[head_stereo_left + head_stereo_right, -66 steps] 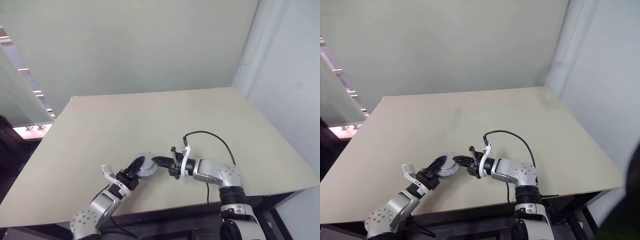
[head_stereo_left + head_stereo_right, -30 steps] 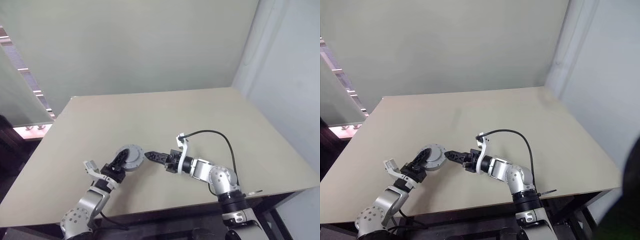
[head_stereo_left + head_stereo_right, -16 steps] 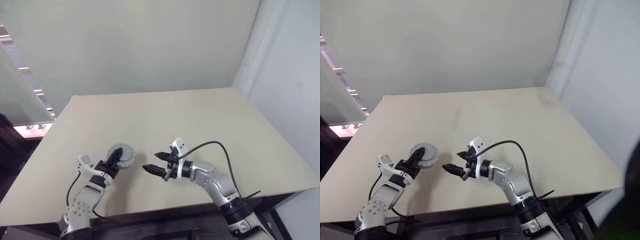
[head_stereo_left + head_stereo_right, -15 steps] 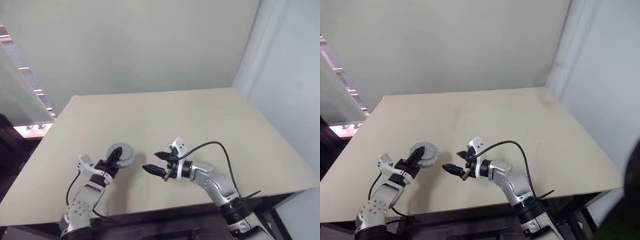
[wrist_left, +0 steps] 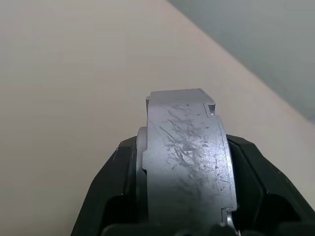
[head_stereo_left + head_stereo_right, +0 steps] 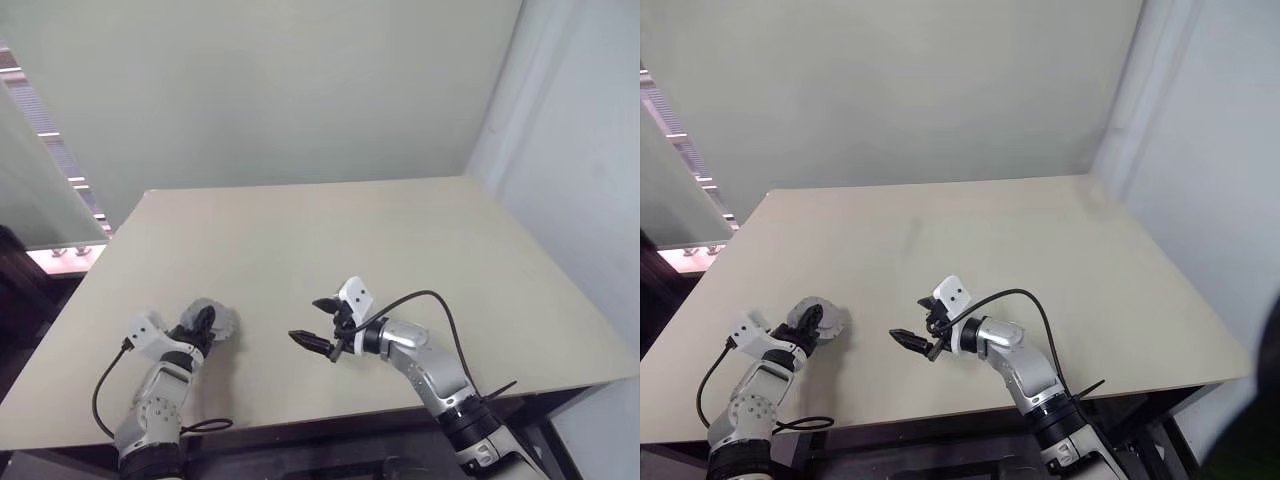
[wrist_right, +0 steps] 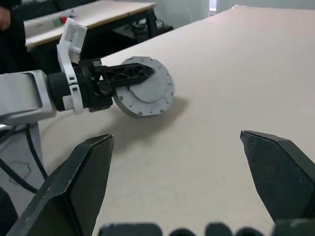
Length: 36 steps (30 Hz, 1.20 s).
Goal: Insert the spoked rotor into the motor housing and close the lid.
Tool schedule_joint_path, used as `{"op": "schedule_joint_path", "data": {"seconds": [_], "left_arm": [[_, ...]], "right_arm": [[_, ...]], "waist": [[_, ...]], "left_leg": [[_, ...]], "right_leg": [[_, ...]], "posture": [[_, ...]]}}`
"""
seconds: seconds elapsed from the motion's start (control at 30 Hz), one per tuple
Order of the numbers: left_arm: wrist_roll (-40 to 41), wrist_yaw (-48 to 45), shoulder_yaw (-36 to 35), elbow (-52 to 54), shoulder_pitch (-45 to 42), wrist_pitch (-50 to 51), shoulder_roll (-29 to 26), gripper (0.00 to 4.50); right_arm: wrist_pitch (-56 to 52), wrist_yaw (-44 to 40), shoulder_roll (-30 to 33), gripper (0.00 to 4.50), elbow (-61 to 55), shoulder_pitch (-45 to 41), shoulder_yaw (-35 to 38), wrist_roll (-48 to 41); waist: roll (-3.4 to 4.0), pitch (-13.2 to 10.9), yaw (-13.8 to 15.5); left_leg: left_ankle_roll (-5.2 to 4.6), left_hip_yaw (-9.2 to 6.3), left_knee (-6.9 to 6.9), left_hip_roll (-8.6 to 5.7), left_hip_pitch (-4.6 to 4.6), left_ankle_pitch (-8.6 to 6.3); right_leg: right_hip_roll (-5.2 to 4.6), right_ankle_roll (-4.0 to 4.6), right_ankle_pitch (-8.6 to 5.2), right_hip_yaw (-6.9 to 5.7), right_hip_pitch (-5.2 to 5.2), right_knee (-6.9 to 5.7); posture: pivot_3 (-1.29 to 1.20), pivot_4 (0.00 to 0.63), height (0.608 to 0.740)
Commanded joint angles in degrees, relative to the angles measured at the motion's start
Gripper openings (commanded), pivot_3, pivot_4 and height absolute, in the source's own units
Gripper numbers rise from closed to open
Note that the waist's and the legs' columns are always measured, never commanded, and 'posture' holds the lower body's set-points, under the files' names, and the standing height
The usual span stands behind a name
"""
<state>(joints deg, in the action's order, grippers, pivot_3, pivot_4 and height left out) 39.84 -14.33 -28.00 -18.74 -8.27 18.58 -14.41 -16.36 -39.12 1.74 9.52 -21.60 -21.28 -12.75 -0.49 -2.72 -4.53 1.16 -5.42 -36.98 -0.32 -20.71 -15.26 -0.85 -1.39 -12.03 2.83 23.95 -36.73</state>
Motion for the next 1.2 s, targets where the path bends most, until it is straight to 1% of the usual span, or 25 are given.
{"op": "schedule_joint_path", "data": {"seconds": [0.03,0.2,0.47,0.7,0.8,0.93,1.1,1.2], "left_arm": [[-2.0,-0.4,-0.3,0.3,-2.8,-2.9,-1.0,2.03],[-4.0,1.4,-1.2,-2.4,-3.3,-4.1,-1.0,2.03],[-3.0,1.8,-1.9,-2.3,-2.6,-2.2,-0.9,2.03],[-3.6,4.2,-2.7,-1.5,-1.2,-2.3,-1.0,4.39],[-3.9,5.6,-3.5,0.0,-0.2,-2.6,-1.0,4.45],[-6.6,7.5,-3.2,3.0,2.3,-3.5,-1.7,4.45],[-8.9,5.0,-1.3,10.9,7.1,-3.0,-3.4,4.45],[-9.0,4.2,-1.4,15.7,9.4,-2.7,-4.0,4.45]], "right_arm": [[1.9,-0.8,0.0,4.50,-1.1,-0.3,-0.3,1.0],[2.2,-1.1,-0.1,4.50,-1.0,-0.1,-0.3,1.9],[2.2,-1.1,-0.3,4.50,-0.6,0.0,-0.3,2.8],[2.1,-1.1,-0.4,4.50,-0.2,0.0,-0.3,3.5],[2.1,-1.0,-0.6,4.50,0.0,0.0,-0.3,3.7],[2.0,-0.7,-0.9,4.50,0.5,-0.2,-0.1,3.9],[2.0,0.7,-1.5,4.50,1.5,-0.7,0.8,4.0],[2.2,1.6,-1.6,4.50,2.2,-1.0,1.3,4.1]], "waist": [[-0.07,0.0,0.4],[-0.08,0.0,0.5],[-0.09,0.0,0.4],[-0.12,0.0,0.5],[-0.12,0.0,0.5],[-0.13,0.0,0.5],[-0.12,0.0,0.5],[-0.11,0.0,0.5]], "left_leg": [[0.00,-0.02,0.00,0.01,0.01,0.00],[0.01,-0.02,-0.05,0.01,0.17,0.01],[0.01,-0.01,-0.09,0.07,0.49,0.01],[0.01,-0.05,-0.08,0.05,0.41,0.01],[0.01,-0.08,-0.09,0.00,0.40,0.01],[0.01,-0.09,-0.11,0.01,0.40,0.01],[0.02,-0.07,-0.10,0.02,0.43,0.00],[0.02,-0.06,-0.10,0.02,0.42,0.00]], "right_leg": [[0.00,0.00,0.00,-0.02,-0.01,-0.01],[0.00,0.01,0.01,-0.02,-0.16,-0.04],[0.03,0.01,0.00,-0.05,-0.42,-0.08],[0.01,0.01,0.01,-0.06,-0.39,-0.07],[-0.03,0.01,0.01,-0.08,-0.40,-0.05],[-0.03,0.01,0.01,-0.09,-0.41,-0.06],[-0.03,0.02,0.00,-0.08,-0.41,-0.07],[-0.03,0.02,0.00,-0.08,-0.41,-0.07]], "posture": [[0.00,0.000,0.740],[0.00,0.000,0.740],[0.00,0.000,0.740],[0.00,0.000,0.740],[0.00,0.000,0.740],[0.00,0.000,0.740],[0.00,0.000,0.740],[0.00,0.000,0.740]]}}
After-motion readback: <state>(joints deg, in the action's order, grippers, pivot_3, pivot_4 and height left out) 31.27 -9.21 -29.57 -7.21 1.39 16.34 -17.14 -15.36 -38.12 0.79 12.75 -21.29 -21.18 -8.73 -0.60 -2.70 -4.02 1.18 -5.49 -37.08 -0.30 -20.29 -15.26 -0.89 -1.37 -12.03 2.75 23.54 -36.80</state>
